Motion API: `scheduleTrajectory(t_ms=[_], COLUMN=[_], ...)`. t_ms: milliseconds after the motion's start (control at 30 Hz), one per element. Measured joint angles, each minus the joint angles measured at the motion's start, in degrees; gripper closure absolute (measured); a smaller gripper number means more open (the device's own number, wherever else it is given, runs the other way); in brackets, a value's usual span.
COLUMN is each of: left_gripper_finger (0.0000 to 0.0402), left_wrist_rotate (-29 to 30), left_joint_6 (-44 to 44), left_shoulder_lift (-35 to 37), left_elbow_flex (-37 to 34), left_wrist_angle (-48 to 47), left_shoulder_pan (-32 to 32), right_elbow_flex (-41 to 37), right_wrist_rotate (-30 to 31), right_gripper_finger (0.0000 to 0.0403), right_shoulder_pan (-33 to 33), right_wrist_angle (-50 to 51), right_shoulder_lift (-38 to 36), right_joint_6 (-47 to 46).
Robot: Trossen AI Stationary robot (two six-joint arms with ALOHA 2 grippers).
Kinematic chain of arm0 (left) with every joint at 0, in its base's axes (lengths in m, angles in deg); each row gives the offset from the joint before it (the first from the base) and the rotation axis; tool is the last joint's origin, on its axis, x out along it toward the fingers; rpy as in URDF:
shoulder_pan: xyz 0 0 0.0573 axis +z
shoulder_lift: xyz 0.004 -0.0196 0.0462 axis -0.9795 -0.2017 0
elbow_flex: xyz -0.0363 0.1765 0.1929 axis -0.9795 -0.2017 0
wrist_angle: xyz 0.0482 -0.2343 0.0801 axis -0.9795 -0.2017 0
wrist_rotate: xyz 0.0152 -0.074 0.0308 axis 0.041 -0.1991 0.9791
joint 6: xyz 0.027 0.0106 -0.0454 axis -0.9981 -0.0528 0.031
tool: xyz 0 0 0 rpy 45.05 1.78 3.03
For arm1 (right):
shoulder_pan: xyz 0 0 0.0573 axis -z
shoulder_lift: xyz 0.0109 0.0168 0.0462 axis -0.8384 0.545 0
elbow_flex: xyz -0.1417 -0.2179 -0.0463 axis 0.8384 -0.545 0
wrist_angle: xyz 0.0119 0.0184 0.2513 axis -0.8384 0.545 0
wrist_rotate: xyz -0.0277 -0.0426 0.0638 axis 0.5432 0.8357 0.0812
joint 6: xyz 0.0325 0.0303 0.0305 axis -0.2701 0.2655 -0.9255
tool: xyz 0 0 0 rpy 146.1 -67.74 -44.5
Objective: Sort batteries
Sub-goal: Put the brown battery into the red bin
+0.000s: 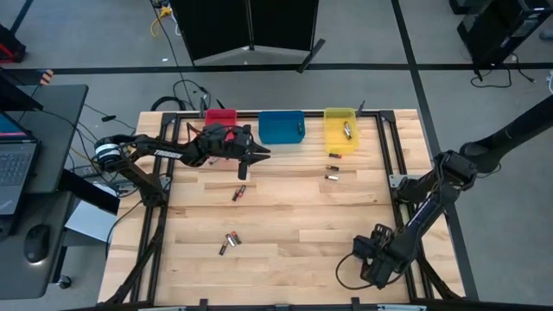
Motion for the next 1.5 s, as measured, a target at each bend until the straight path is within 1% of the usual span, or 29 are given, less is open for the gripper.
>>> scheduleTrajectory(t_ms=[200,467,633,800,1033,1200,1367,1500], left_gripper_finger=[0.0308,0.0308,0.0308,0.0308,0.0308,0.0308,0.0308,0.0308], left_wrist_rotate=[0.1,0.2,0.2,0.2,0.2,0.2,0.3,0.4], left_joint_6=[0.0,-0.1,-0.1,-0.2,-0.2,0.2,0.2,0.9], left_shoulder_lift=[0.0,0.0,0.0,0.0,0.0,0.0,0.0,0.0], left_elbow_flex=[0.0,0.0,0.0,0.0,0.0,0.0,0.0,0.0], left_wrist_angle=[-0.4,-0.5,-0.6,-0.6,-0.6,-0.6,-0.4,-0.1], left_shoulder_pan=[-0.1,-0.3,-0.3,-0.3,-0.3,-0.3,-0.3,-0.3], right_elbow_flex=[-1.0,-3.2,-4.3,-4.4,-4.4,-3.2,-0.5,1.7], right_wrist_rotate=[1.9,2.0,1.4,1.2,-0.2,-1.4,-5.1,-5.7], right_gripper_finger=[0.0050,0.0051,0.0059,0.0088,0.0169,0.0170,0.0170,0.0170], right_shoulder_pan=[0.0,-0.2,-0.3,-0.3,-0.3,-0.3,-0.5,-0.3], right_wrist_angle=[-1.8,-5.2,-6.4,-6.4,-6.5,-4.9,0.1,3.8], right_shoulder_lift=[0.1,0.1,-0.2,-0.2,-0.1,0.1,0.3,0.3], right_joint_6=[0.1,1.0,1.3,2.2,3.2,4.1,4.7,4.7])
